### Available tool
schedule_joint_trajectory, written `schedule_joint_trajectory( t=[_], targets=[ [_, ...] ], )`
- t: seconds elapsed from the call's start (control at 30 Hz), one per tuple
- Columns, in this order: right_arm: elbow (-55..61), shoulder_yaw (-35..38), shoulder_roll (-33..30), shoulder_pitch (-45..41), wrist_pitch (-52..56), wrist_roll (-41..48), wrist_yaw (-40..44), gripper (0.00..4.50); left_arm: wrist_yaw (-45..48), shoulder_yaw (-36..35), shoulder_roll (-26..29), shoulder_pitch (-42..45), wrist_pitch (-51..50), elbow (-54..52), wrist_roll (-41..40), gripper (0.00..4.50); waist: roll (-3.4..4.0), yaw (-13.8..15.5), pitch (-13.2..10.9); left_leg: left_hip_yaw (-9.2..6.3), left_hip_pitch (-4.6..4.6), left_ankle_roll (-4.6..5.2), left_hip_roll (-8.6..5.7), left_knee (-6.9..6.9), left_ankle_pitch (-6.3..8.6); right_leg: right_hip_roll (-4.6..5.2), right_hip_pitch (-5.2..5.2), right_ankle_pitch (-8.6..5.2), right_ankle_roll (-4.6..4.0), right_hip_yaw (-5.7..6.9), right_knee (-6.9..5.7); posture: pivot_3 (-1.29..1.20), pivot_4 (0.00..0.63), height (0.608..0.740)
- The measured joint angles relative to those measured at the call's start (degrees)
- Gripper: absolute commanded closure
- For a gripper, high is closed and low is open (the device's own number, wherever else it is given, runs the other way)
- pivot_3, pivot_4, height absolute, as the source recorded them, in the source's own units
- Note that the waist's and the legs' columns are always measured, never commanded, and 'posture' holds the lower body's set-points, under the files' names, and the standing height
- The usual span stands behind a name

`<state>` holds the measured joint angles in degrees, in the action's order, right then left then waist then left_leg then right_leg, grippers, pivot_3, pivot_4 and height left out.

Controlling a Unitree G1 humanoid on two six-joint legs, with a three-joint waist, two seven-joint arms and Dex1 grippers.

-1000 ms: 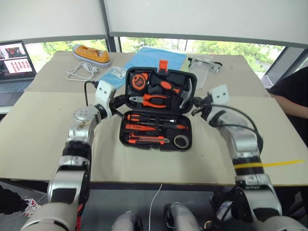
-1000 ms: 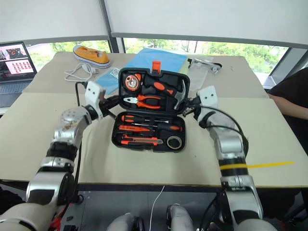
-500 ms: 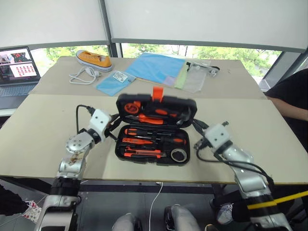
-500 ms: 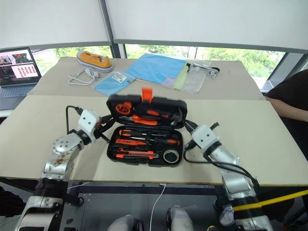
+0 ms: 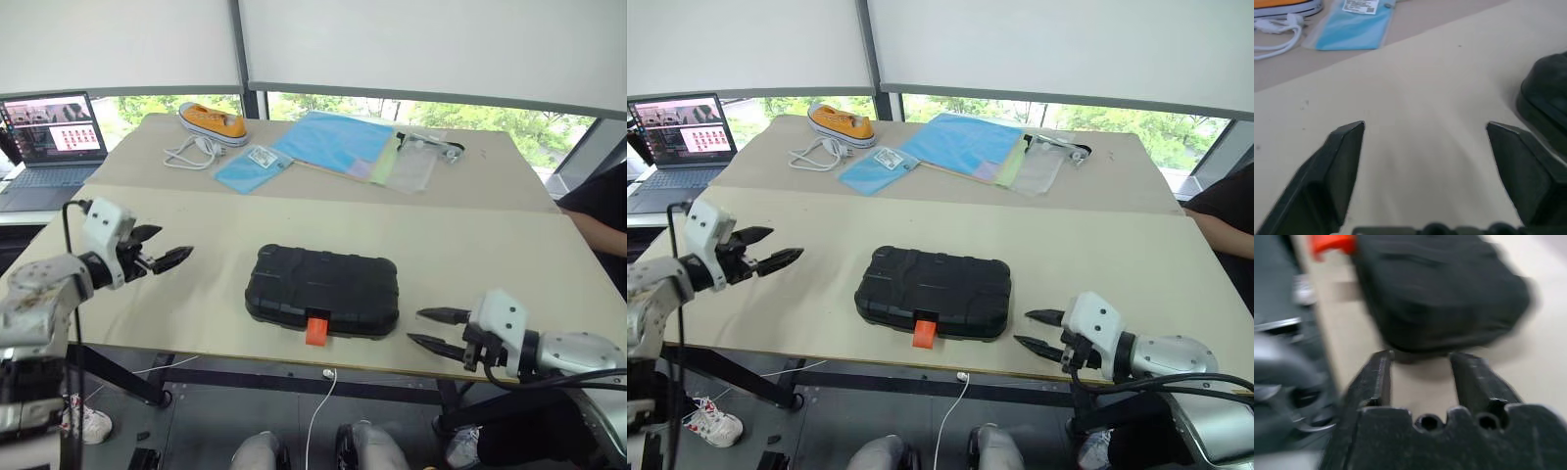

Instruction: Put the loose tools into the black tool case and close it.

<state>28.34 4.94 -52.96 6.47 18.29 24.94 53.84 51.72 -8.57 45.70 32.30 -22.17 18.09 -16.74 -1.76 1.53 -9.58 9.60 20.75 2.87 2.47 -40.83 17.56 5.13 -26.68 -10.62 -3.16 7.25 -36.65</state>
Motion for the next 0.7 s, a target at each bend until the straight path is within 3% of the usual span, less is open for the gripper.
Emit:
schedule_joint_trajectory(
  t=[0.1, 0.23, 0.27, 0.5, 0.7],
  targets=[
    [0.72, -3.75, -0.63, -1.4, 0.94, -0.26, 2.84, 4.48, 2.8, 6.93, -4.3, 8.41, 7.54, 9.32, 4.97, 2.73, -0.02, 0.07, 0.01, 0.03, 0.32, 0.12, -0.1, -0.12, 0.04, -0.02, -0.15, 0.0, -0.06, -0.04, 0.08, 0.0, 0.15, 0.718],
    [0.8, -8.99, -0.32, -5.0, 0.89, -3.03, 4.26, 4.5, 5.53, 13.87, -11.29, 18.33, 17.48, 22.43, 10.91, 4.28, -0.08, -0.15, -0.01, 0.05, 0.57, 0.3, -0.51, -0.37, 0.12, 0.01, -0.28, 0.08, -0.18, -0.03, 0.05, 0.0, 0.15, 0.718],
    [0.72, -10.33, 0.02, -5.87, 0.9, -3.76, 4.77, 4.5, 6.95, 15.6, -13.33, 21.24, 21.4, 26.72, 12.49, 4.42, -0.1, -0.31, -0.02, 0.06, 0.61, 0.38, -0.52, -0.42, 0.17, 0.04, -0.29, 0.09, -0.16, -0.03, 0.07, 0.0, 0.15, 0.718],
    [-1.6, -14.15, 4.63, -13.24, 2.77, -8.57, 0.77, 4.5, 6.81, 21.31, -19.59, 30.47, 34.71, 42.47, 21.31, 4.42, -0.21, -1.16, -0.08, 0.04, 0.68, 0.43, -0.52, -0.46, 0.2, 0.16, -0.27, 0.02, 0.3, -0.06, 0.28, 0.0, 0.15, 0.718],
    [-12.94, -12.65, 8.35, -19.64, 3.38, -15.45, -8.22, 4.5, 25.68, 21.9, -16.66, 27.75, 35.81, 37.74, 19.35, 4.42, -0.25, -1.75, -0.11, 0.06, 0.74, 0.42, -0.46, -0.86, 0.21, 0.27, -0.37, -0.02, 0.29, -0.09, -0.19, 0.0, 0.15, 0.718]
  ],
)
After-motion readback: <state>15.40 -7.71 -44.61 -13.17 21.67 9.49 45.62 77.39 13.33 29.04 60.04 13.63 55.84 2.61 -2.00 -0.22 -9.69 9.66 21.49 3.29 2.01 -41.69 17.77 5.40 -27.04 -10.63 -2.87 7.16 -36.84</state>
